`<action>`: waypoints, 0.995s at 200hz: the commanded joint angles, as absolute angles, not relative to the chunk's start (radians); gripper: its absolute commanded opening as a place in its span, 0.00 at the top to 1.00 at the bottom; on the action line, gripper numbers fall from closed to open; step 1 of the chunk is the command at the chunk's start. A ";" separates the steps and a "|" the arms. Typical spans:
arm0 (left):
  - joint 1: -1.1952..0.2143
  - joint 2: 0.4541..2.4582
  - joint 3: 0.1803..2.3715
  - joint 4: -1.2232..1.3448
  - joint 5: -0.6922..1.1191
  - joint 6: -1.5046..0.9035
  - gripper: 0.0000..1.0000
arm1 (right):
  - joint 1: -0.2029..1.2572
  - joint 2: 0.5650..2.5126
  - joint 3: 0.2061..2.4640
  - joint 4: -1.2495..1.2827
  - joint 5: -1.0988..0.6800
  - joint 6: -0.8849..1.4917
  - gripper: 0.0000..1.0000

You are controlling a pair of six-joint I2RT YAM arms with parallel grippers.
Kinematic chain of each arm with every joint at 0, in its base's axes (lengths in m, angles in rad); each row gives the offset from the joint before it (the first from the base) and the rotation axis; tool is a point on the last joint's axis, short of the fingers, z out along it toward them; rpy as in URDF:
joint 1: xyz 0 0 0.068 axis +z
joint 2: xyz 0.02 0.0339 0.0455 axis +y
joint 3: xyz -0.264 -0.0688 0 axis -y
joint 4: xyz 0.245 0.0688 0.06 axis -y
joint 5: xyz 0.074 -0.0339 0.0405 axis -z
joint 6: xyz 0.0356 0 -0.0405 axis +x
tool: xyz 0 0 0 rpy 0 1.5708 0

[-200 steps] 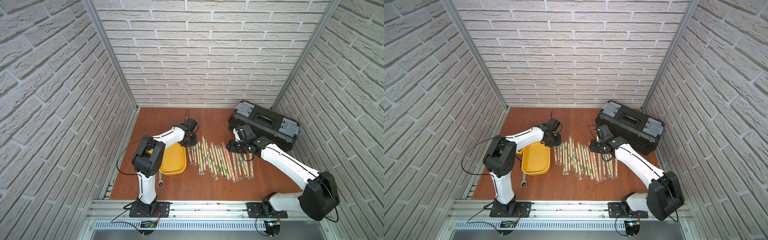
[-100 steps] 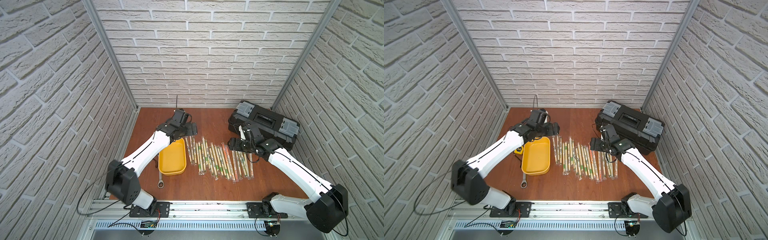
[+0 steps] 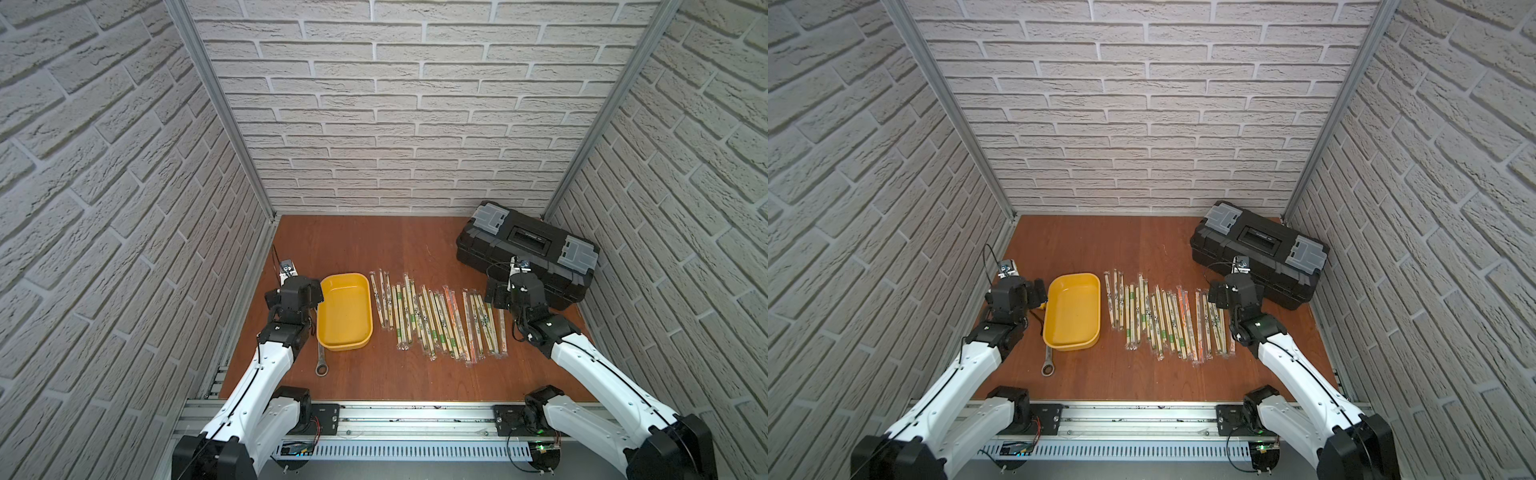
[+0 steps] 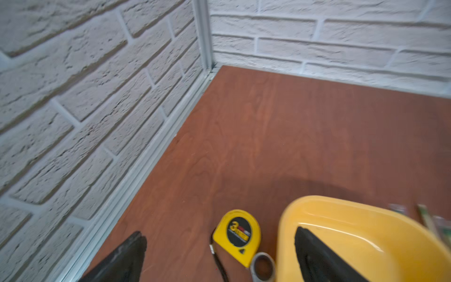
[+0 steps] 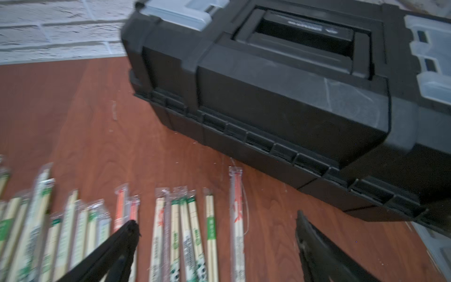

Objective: Take the paired disposable chopsticks out of the storage box
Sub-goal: Reset both arms

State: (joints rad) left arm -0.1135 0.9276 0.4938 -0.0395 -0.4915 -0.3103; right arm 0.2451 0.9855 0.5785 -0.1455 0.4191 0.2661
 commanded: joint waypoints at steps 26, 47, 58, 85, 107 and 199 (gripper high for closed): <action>-0.040 1.118 0.348 0.442 -0.499 -0.204 0.02 | 0.103 1.116 0.518 0.185 0.409 0.204 0.01; -0.038 1.206 0.342 0.509 -0.498 -0.198 0.02 | 0.075 1.204 0.526 0.236 0.388 0.172 0.01; -0.039 1.228 0.347 0.531 -0.497 -0.194 0.02 | 0.071 1.238 0.526 0.242 0.372 0.158 0.01; -0.033 1.274 0.330 0.661 -0.480 -0.161 0.02 | 0.061 1.297 0.421 0.481 0.373 0.144 0.00; -0.024 1.313 0.340 0.709 -0.422 -0.140 0.02 | 0.054 1.299 0.377 0.624 0.330 0.105 0.00; 0.033 1.548 0.355 0.951 -0.189 -0.100 0.02 | 0.009 1.519 0.399 0.832 0.143 0.001 0.02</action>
State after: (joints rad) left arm 0.0231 1.4864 0.3580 0.8314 -0.2375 -0.1230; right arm 0.0170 1.5570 0.3016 0.8551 0.2443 0.0463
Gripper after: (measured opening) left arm 0.983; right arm 0.973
